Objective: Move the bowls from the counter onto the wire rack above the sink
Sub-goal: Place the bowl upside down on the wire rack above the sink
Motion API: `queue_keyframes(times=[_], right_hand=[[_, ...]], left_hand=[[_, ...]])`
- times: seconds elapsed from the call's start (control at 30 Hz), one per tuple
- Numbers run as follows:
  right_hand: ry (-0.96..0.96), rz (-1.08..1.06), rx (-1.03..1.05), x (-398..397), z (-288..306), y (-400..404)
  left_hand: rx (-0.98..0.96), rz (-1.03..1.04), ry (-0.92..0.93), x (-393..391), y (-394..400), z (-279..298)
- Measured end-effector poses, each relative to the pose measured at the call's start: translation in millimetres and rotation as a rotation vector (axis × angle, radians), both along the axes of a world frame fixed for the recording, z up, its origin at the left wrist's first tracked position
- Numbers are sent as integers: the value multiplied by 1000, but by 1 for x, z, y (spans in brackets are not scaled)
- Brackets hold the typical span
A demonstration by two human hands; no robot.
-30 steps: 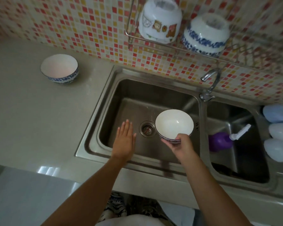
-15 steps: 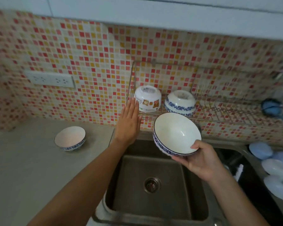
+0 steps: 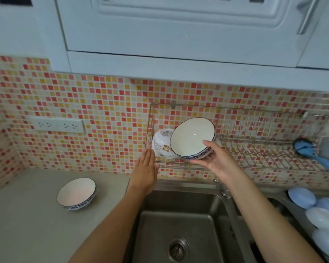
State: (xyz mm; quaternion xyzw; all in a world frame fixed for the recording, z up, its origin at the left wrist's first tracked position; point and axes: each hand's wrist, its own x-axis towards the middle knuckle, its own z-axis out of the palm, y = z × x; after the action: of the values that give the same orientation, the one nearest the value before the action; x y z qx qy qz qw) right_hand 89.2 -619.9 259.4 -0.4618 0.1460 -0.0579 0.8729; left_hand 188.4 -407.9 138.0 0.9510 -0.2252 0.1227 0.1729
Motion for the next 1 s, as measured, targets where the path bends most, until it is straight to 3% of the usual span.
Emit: queue_keyframes(times=[0.3, 0.4, 0.7, 0.8, 1.0], right_hand=[[-106, -231, -623, 60, 4, -6], [-132, -256, -925, 78, -3, -2], [-360, -164, -1718, 104, -36, 19], [-318, -69, -1970, 109, -45, 22], [-270, 131, -2058, 124, -52, 21]], left_hand=[[-50, -16, -25, 2, 1, -7], [-49, -4, -49, 4, 0, -10], [-15, -7, -58, 3, 2, -7], [-28, -2, -35, 3, 1, -7], [-58, 7, -36, 3, 0, -9]])
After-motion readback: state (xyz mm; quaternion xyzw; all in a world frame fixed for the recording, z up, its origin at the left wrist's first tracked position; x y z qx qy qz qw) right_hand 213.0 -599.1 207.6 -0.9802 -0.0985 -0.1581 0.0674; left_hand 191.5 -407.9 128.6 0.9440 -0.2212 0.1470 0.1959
